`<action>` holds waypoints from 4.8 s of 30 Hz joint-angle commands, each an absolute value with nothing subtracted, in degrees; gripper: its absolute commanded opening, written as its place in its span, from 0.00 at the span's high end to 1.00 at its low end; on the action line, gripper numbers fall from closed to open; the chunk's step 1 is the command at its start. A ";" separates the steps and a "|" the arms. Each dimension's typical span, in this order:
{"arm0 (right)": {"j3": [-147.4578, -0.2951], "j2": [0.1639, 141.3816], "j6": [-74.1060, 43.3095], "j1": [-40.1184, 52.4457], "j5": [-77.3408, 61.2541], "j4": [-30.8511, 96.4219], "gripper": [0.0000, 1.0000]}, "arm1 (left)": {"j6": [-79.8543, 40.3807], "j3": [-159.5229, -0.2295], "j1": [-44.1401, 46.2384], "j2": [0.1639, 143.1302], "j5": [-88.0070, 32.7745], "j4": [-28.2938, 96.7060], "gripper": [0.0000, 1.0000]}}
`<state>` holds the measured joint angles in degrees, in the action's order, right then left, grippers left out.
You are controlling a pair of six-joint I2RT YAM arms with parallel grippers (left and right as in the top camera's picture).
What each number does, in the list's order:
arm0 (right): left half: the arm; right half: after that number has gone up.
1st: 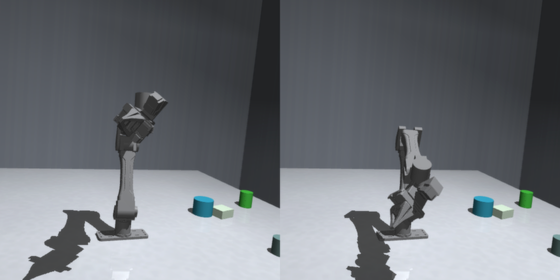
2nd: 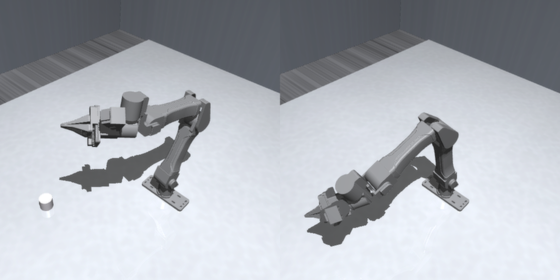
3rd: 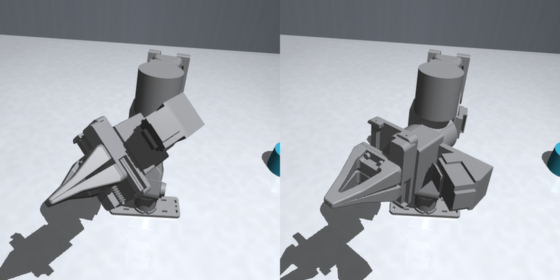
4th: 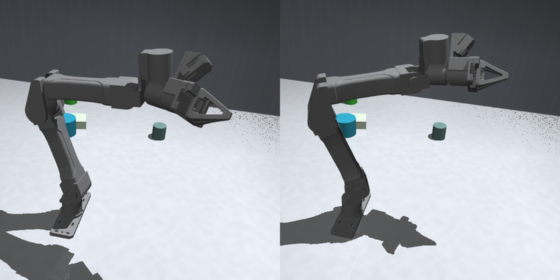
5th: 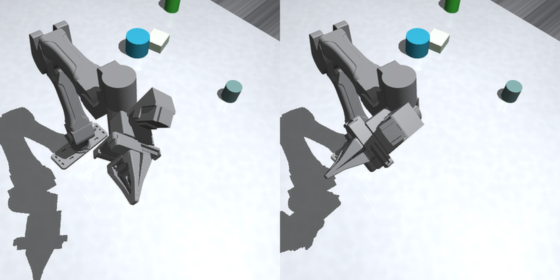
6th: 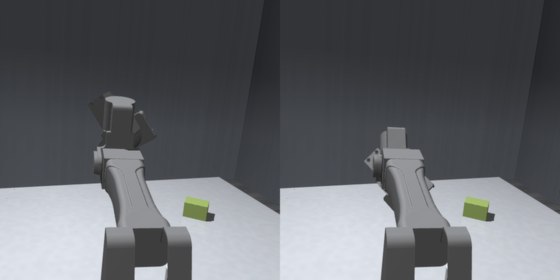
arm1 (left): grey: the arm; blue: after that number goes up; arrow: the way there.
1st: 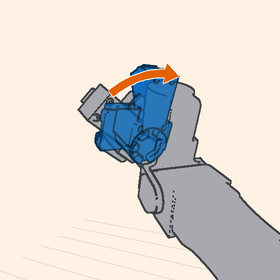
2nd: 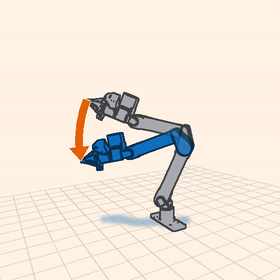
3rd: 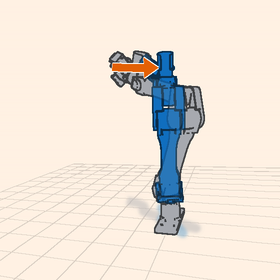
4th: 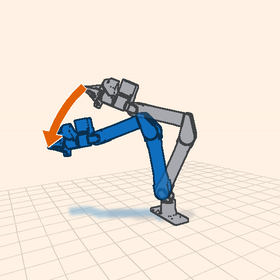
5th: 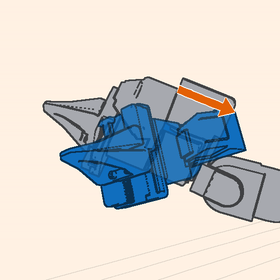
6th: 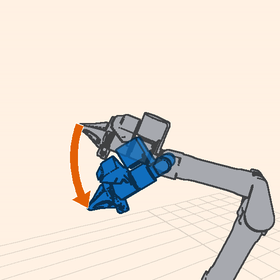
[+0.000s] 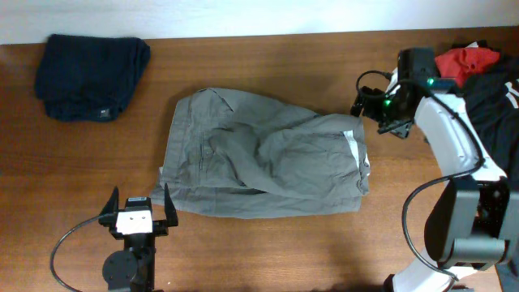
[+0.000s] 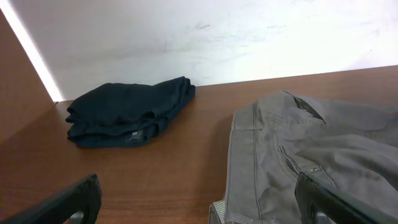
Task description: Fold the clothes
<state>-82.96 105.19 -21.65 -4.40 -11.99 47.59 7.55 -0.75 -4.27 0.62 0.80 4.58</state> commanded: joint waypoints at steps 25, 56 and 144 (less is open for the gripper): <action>-70.65 110.24 -25.56 -0.64 -22.02 27.00 0.36 | 8.27 -0.51 -4.56 0.30 0.19 4.80 0.01; -70.72 110.24 -22.50 -3.05 -11.29 4.67 0.16 | 8.29 -0.51 -4.56 0.30 0.19 4.80 0.01; -64.01 96.82 -14.28 -1.93 -10.79 51.64 0.96 | -2.37 -50.85 -4.56 80.66 -31.07 14.00 0.01</action>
<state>-60.99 97.38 -12.36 -2.13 -13.06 48.90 -1.61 -49.52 -4.32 80.71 -30.09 14.15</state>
